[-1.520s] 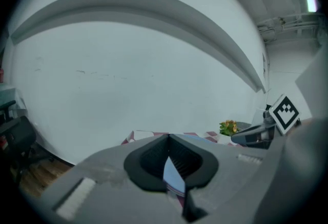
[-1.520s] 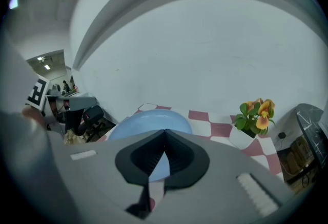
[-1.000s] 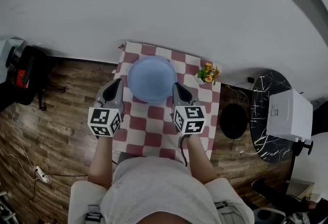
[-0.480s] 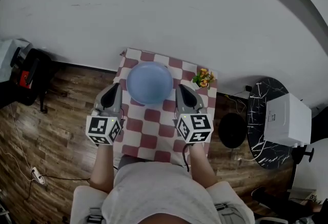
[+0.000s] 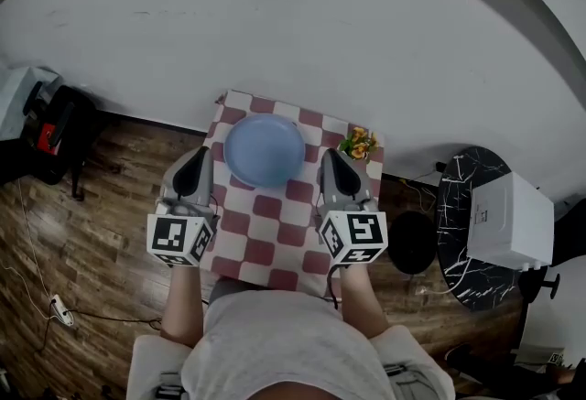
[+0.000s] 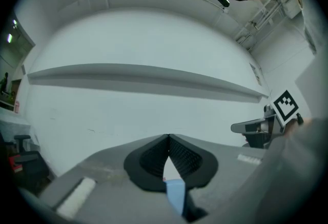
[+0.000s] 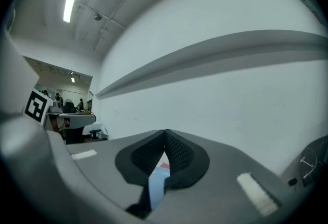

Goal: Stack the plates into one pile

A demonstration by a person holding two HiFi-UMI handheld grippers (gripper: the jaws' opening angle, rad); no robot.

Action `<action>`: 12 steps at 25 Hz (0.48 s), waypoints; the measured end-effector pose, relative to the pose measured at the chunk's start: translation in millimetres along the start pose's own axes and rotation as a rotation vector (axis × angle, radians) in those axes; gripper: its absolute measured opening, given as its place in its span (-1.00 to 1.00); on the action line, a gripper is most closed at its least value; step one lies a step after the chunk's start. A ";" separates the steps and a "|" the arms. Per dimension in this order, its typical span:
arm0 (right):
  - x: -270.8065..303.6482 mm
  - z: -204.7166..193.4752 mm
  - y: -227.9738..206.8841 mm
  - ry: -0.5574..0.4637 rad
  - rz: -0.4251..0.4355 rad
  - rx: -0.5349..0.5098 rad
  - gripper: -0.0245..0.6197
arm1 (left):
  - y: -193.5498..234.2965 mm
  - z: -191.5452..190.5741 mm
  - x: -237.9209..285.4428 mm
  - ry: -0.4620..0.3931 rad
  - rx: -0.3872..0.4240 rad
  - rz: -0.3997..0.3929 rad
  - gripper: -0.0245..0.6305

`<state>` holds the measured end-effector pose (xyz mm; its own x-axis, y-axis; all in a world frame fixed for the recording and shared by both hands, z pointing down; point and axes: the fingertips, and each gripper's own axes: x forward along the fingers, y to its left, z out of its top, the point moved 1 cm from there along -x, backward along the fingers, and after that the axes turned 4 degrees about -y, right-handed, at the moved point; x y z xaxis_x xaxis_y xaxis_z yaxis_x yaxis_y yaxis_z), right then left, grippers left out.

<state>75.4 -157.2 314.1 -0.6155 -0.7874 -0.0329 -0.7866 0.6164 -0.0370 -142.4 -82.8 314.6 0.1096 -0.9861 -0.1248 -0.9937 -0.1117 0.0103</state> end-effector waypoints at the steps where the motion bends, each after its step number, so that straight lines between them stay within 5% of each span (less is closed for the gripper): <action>1: -1.9 3.1 -0.4 -0.007 -0.001 -0.008 -0.92 | -1.8 3.3 -1.1 -0.007 0.013 -0.001 -0.92; 12: -28.9 33.1 -3.5 -0.111 -0.008 -0.087 -0.92 | -14.0 30.7 -16.8 -0.087 -0.028 0.023 -0.92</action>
<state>97.6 -136.6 282.1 -0.6038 -0.7841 -0.1434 -0.7957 0.6037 0.0493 -131.1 -60.8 286.0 0.0828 -0.9742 -0.2099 -0.9947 -0.0936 0.0420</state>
